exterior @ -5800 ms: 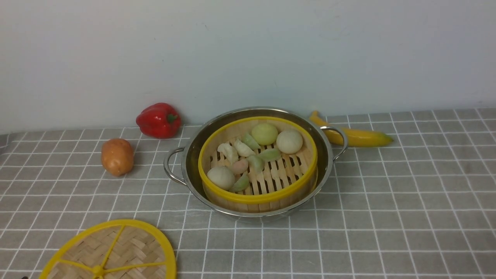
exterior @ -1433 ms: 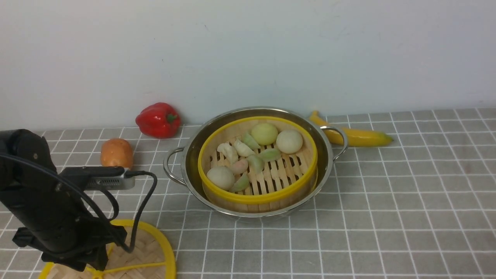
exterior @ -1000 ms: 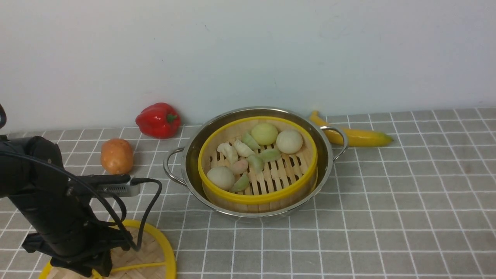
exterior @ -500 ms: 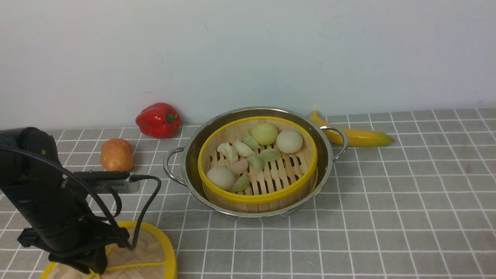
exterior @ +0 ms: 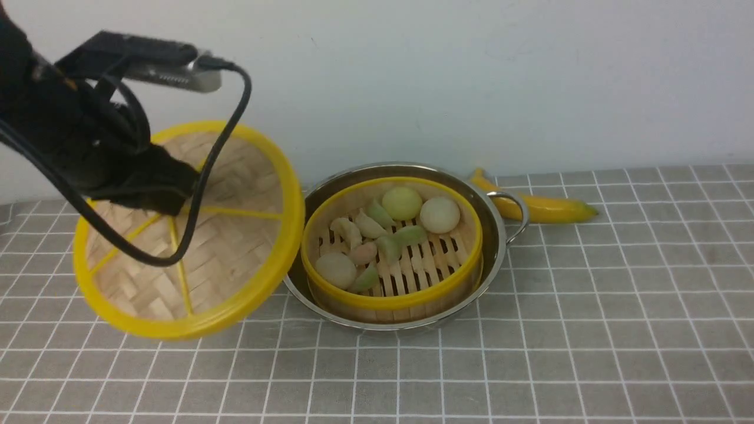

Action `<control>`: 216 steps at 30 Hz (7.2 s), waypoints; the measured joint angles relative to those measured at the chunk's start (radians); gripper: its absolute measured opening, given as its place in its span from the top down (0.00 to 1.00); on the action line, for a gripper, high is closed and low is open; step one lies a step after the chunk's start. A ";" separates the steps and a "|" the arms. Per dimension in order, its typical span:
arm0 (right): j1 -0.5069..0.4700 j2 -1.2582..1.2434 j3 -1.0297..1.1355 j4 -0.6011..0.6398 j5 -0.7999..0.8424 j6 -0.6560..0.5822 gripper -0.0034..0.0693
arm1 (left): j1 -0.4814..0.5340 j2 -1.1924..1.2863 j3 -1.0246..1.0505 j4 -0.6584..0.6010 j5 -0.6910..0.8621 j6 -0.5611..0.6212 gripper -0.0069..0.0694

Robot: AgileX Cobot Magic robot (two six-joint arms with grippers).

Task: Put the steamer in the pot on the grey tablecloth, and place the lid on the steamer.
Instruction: 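Place the yellow bamboo steamer lid onto the steamer in the pot with the left gripper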

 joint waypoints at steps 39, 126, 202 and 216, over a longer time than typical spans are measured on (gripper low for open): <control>0.000 0.000 0.000 0.000 0.000 0.000 0.62 | -0.325 0.470 -0.323 0.066 -0.164 0.265 0.75; 0.000 0.000 0.000 0.000 0.000 0.000 0.62 | -0.325 0.505 -0.326 0.013 -0.231 0.371 0.75; 0.000 0.000 0.000 0.000 0.000 0.000 0.62 | -0.320 0.592 -0.328 0.037 -0.352 0.003 0.75; 0.000 0.000 0.000 0.000 0.000 0.000 0.62 | -0.320 0.559 -0.327 -0.019 -0.293 0.002 0.75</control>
